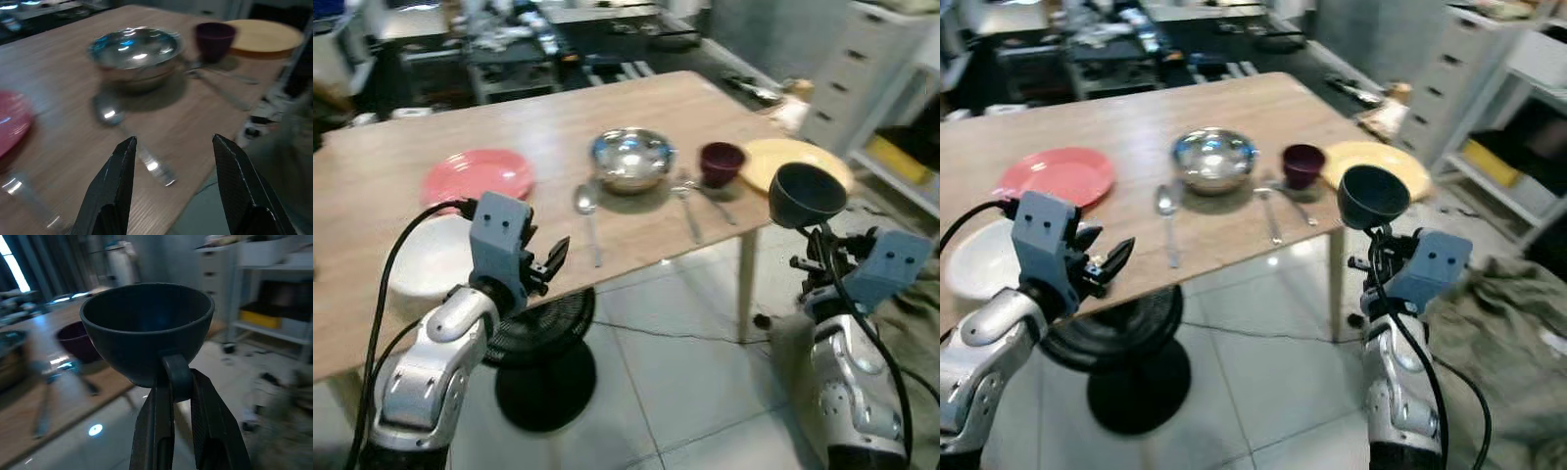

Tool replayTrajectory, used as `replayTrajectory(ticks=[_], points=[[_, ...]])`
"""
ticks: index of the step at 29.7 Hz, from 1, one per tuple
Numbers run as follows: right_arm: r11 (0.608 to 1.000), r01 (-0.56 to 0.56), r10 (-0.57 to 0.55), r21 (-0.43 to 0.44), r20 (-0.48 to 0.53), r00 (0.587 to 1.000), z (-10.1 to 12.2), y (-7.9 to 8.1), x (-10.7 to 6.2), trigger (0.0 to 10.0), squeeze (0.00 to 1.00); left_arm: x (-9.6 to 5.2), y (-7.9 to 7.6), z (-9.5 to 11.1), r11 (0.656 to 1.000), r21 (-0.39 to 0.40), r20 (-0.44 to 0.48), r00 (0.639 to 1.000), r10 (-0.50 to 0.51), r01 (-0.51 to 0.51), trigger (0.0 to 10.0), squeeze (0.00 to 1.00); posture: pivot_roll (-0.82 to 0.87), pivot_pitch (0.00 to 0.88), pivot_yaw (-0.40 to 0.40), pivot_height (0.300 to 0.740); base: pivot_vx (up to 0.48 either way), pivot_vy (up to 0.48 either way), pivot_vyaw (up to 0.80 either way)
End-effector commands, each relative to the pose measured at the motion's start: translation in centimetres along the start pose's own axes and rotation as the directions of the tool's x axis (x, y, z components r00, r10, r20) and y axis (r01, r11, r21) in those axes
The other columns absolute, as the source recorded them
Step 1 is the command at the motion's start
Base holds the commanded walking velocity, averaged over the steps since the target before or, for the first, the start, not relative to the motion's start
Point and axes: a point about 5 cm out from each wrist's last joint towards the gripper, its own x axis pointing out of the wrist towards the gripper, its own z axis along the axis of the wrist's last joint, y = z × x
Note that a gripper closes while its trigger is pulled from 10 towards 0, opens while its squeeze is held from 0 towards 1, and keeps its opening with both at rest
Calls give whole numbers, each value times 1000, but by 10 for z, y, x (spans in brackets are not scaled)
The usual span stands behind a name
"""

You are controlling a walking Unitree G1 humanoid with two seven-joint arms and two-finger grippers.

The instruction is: Setting the table

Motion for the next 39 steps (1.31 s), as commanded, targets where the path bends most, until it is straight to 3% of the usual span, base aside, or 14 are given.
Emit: replayTrajectory(ticks=[1,5,6,8,14,22,26,28,36,39], points=[[1000,6,-7,-28,-29,1000,-9,-5,-5,10000,0,2,-3,-14,1000,20,-51,999,-17,18,10000,0,56,59,59,740,0,0,-788],[998,-6,3,-59,-64,998,-19,-6,-9,10000,0,-1,-7,-27,999,35,-88,995,-36,40,10000,0,51,57,59,740,0,0,-788],[997,-16,8,-77,-112,994,-31,-9,-15,10000,0,-6,-9,-39,998,8,-121,991,-63,64,10000,0,51,57,53,740,0,0,-788],[996,-22,10,-91,-136,991,-38,-10,-18,10000,0,-9,-10,-45,996,-7,-138,987,-85,85,10000,0,51,57,53,740,0,0,-788],[987,-42,-1,-155,-267,964,-72,-21,-37,10000,0,-27,-27,-66,955,40,-206,937,-280,294,10000,0,50,55,37,740,0,0,-788],[988,-16,-38,-156,-339,940,-94,-26,-54,10000,0,-34,-29,-93,943,107,-295,916,-272,315,10000,0,43,48,44,740,0,0,-788],[991,-63,12,-122,-376,927,-106,-15,-64,10000,0,-37,-10,-116,977,96,-365,920,-146,193,10000,0,37,46,48,740,0,0,-797],[991,-108,64,-83,-418,906,-119,-1,-72,10000,0,-49,4,-137,992,67,-428,901,-72,111,10000,0,42,47,42,740,0,0,-800],[981,-188,143,-44,-489,860,-141,22,-82,10000,0,-72,22,-166,999,-6,-503,864,27,-35,10000,0,55,52,39,740,0,0,-800],[978,-208,163,-30,-516,841,-147,28,-85,10000,0,-79,26,-175,999,4,-525,850,41,-45,10000,0,59,55,36,740,0,0,-800]])
